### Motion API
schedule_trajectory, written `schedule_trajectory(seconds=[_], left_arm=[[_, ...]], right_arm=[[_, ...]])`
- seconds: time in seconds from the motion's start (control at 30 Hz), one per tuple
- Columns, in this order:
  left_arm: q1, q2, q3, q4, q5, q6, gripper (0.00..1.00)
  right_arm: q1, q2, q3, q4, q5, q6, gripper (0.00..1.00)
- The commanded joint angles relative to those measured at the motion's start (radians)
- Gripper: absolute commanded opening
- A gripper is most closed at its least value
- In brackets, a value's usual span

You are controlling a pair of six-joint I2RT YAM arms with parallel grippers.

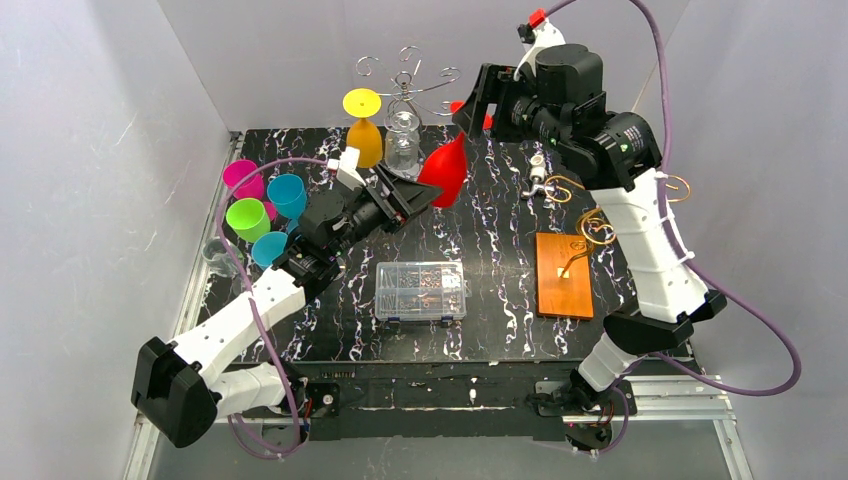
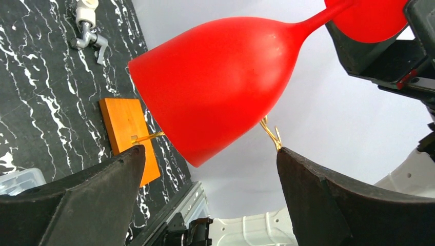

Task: Take the wine glass off the wine glass rack
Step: Place the wine glass at the center of the board.

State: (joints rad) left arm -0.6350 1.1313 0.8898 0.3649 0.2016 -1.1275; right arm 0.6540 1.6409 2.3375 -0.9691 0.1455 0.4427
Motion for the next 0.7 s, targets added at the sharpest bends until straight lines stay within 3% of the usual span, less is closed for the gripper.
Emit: schedule_trajectory(seconds=[0.0,0.13,0.37,0.53,0.67], left_arm=[[0.023,-0.026,-0.039,0.186,0.036,-0.040,0.99],[0.029,-0.038,-0.047,0.268,0.057,-0.052,0.99],[0.035,-0.084,-0.052,0.356,0.068,-0.117,0.90],[0.041,-0.120,-0.050,0.401,0.052,-0.188,0.78],[0.043,-0.134,-0.027,0.414,0.028,-0.222,0.62]], right_arm=[[-0.005,-0.015,0.036,0.042,-0.034,0.043,0.72],[-0.008,-0.038,0.002,0.070,-0.069,0.077,0.72],[-0.034,-0.068,-0.007,0.102,-0.128,0.129,0.73],[-0.074,-0.135,-0.097,0.194,-0.202,0.192,0.74],[-0.093,-0.187,-0.182,0.273,-0.259,0.255,0.73]])
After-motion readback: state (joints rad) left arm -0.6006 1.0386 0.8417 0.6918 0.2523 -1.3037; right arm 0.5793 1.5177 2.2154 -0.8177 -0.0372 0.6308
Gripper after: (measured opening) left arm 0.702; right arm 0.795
